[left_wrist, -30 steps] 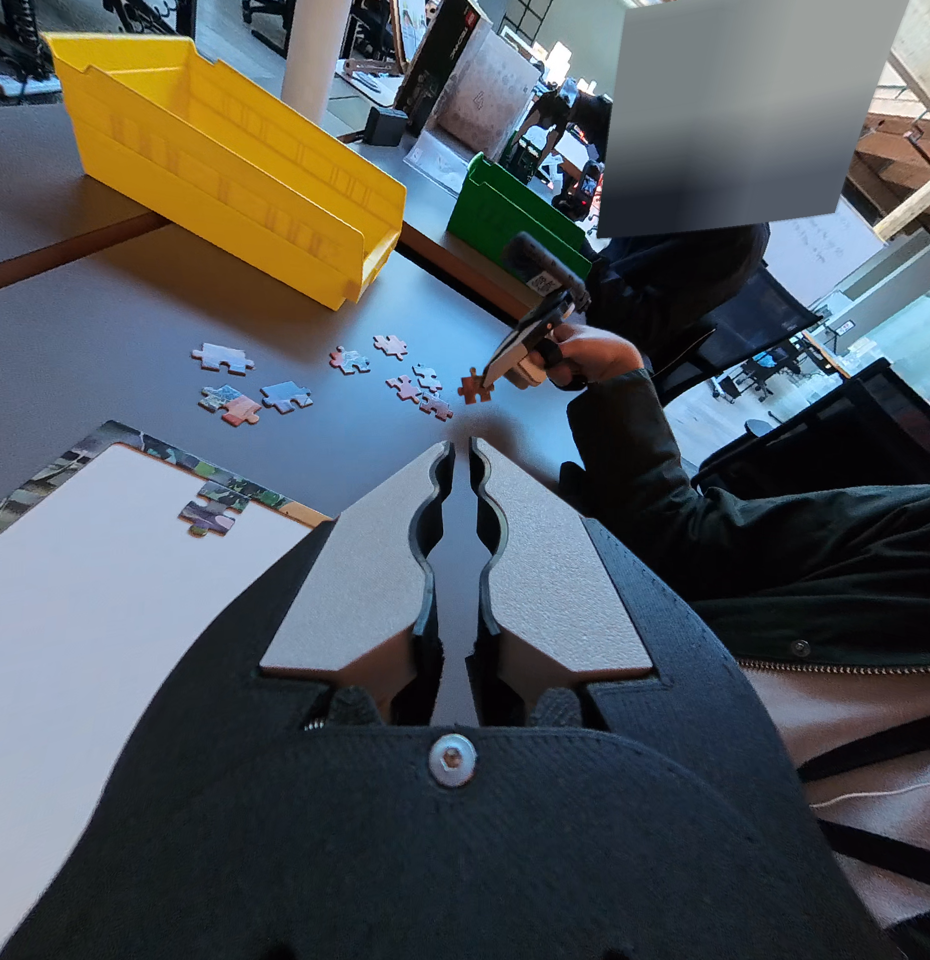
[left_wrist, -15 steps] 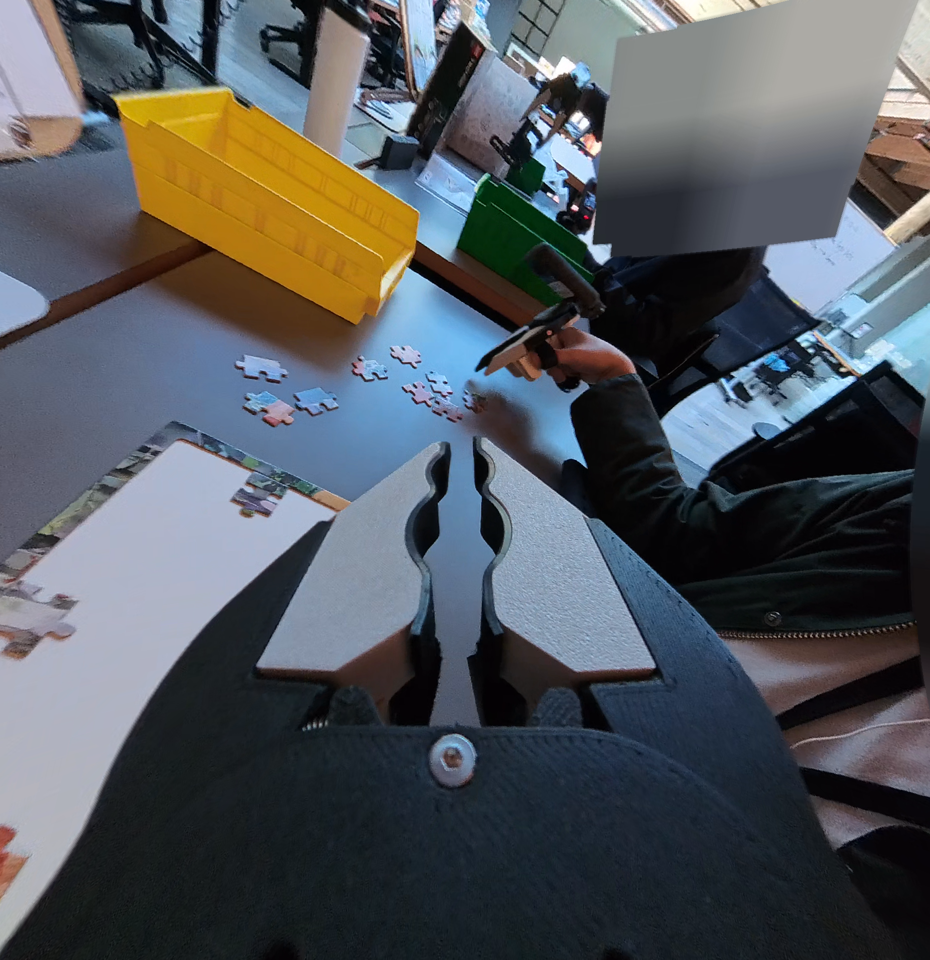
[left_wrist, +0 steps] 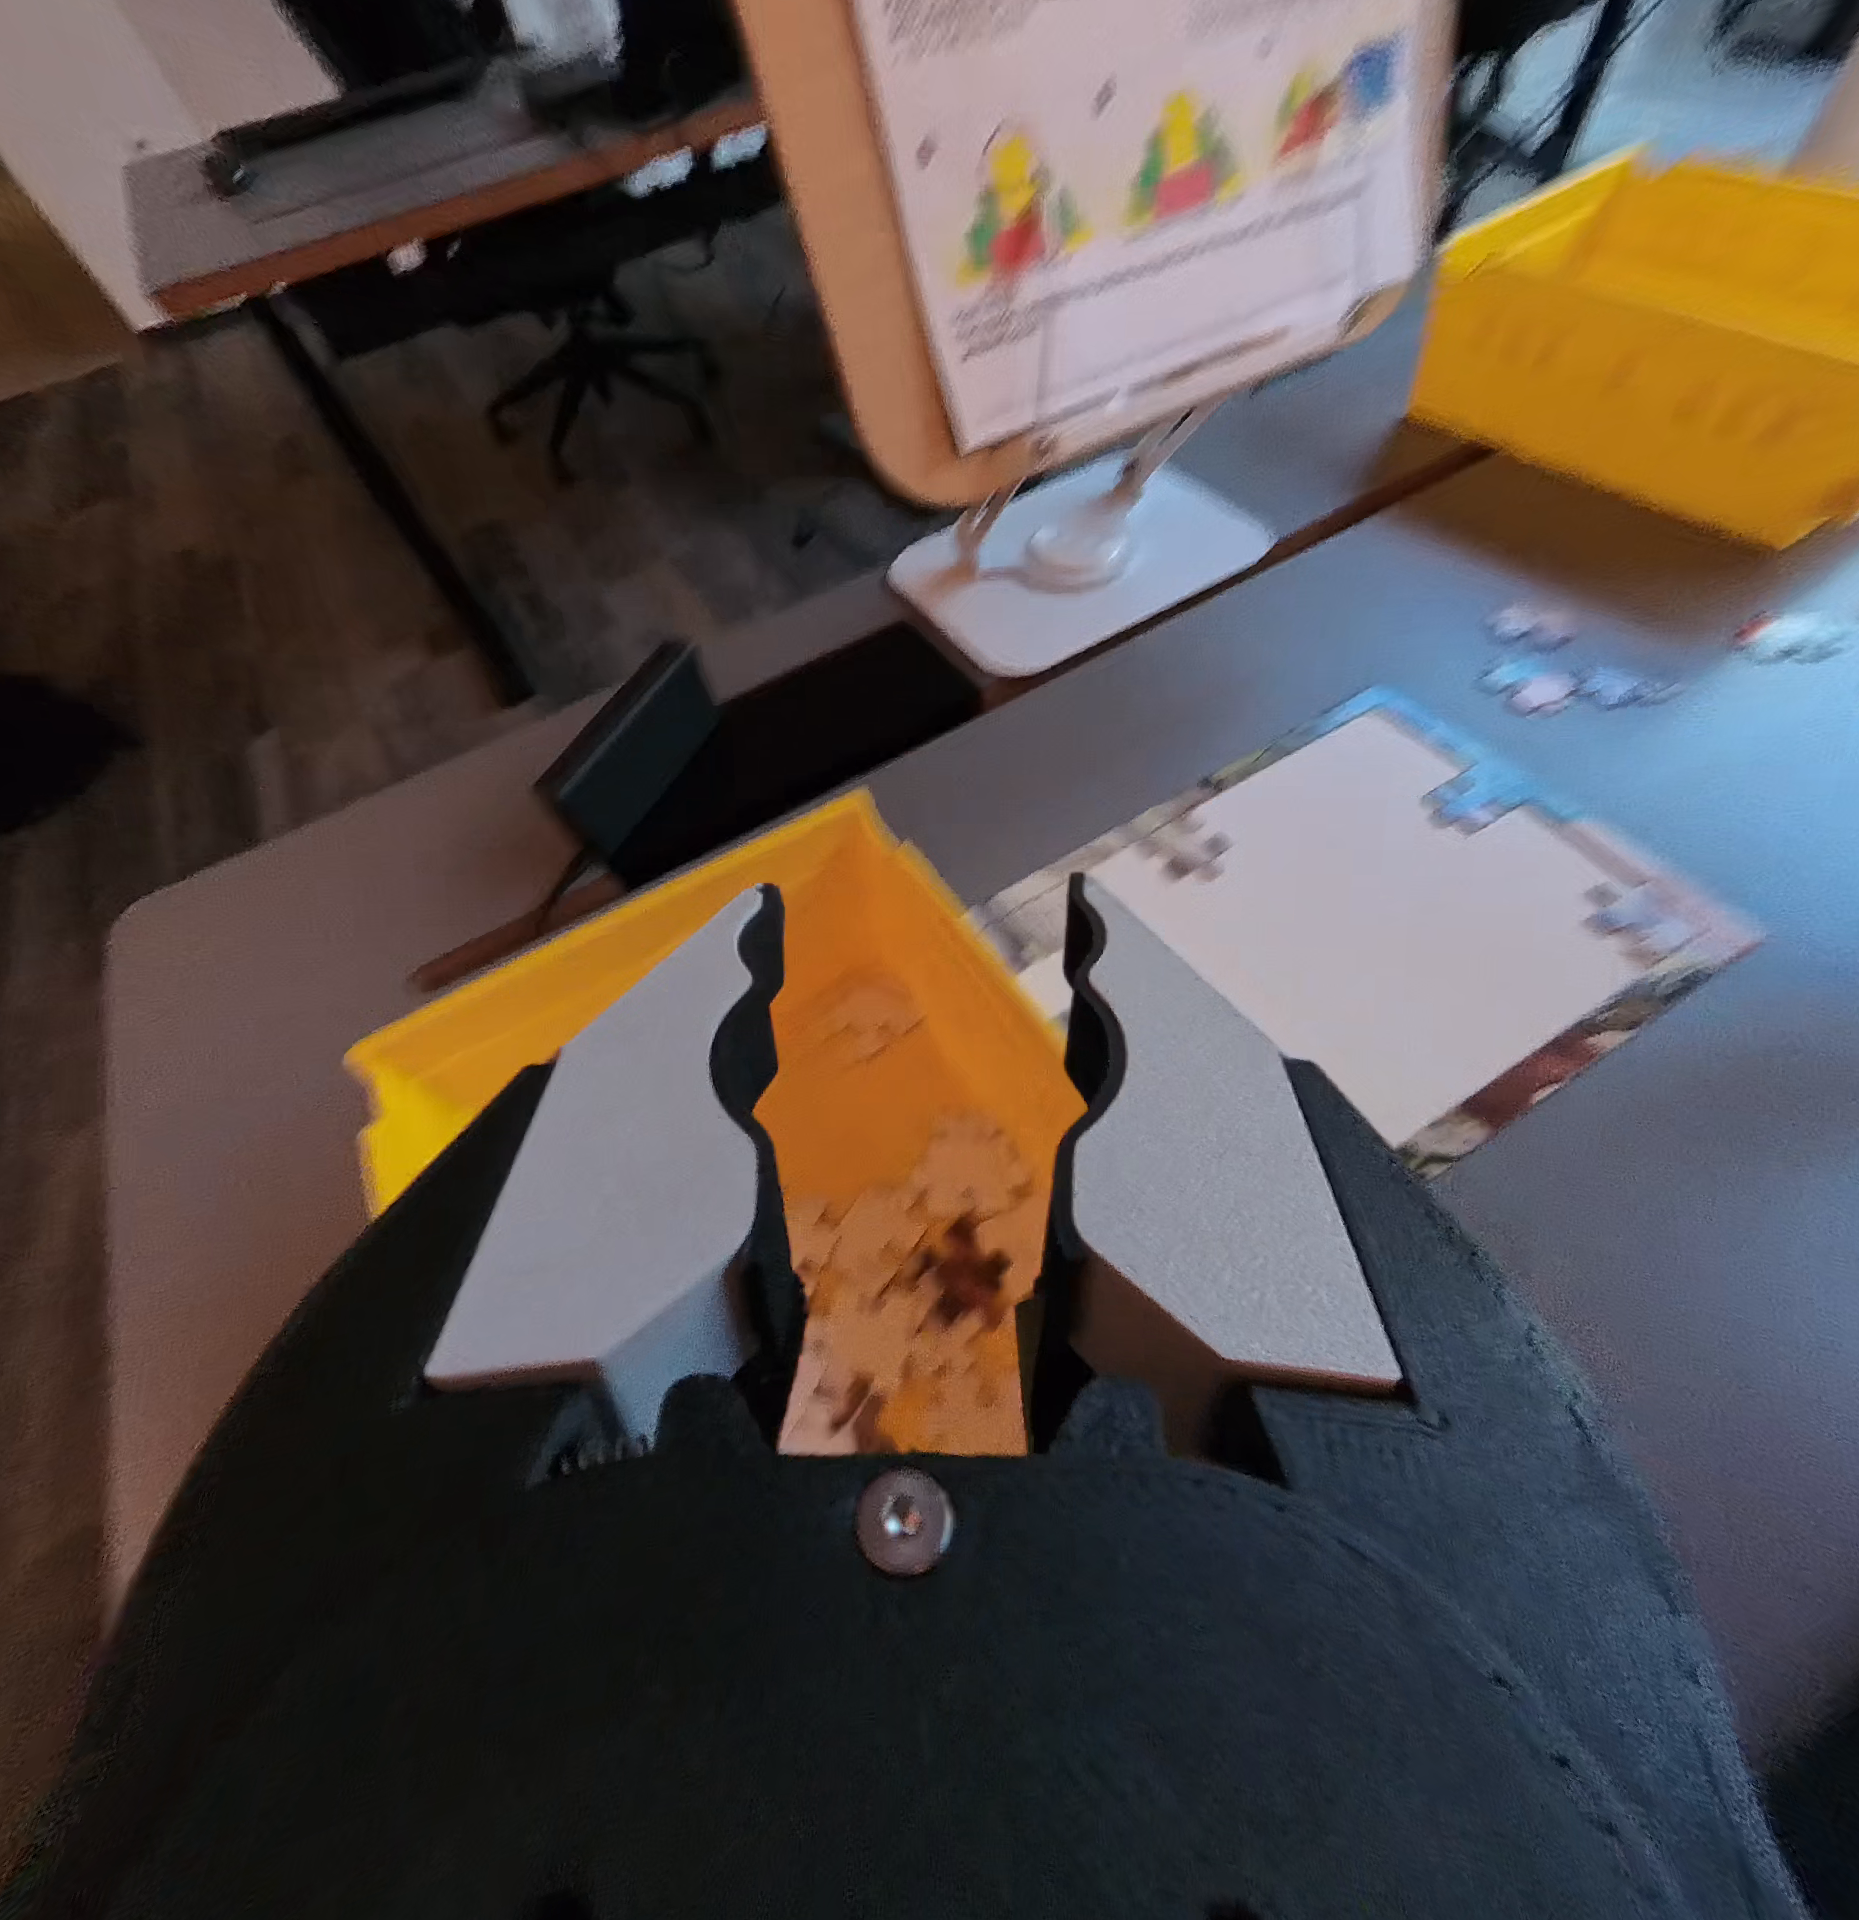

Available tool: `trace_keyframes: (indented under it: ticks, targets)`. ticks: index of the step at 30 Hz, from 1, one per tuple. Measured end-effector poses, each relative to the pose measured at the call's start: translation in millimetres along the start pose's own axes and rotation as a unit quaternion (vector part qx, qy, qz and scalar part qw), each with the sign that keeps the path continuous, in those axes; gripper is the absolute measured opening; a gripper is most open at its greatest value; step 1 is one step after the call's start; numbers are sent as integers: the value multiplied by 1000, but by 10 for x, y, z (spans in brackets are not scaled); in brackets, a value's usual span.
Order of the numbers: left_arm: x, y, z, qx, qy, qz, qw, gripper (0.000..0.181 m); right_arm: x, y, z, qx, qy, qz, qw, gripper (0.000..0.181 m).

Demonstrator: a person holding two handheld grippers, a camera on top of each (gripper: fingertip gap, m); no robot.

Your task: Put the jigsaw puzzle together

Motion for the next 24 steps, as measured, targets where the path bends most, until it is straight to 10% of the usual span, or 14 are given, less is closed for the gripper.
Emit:
trace_keyframes:
  ticks: [7, 24]
  targets:
    - [-959, 224, 495, 134, -58, 348, 926, 38, -767, 348, 513, 82, -86, 162, 980, 41]
    - [-1540, 585, 733, 174, -227, 461, 840, 56, -816, 321, 405, 99, 0, 175, 979, 37]
Point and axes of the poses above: each gripper's, where its closed fingertips meet, y out along the fingers, x out of its top, z = x × y across the jaws, the point moved 8 cm from there along -y, back along the fingers, and after that the axes turned 3 degrees about -x, right-handed, at the moved point
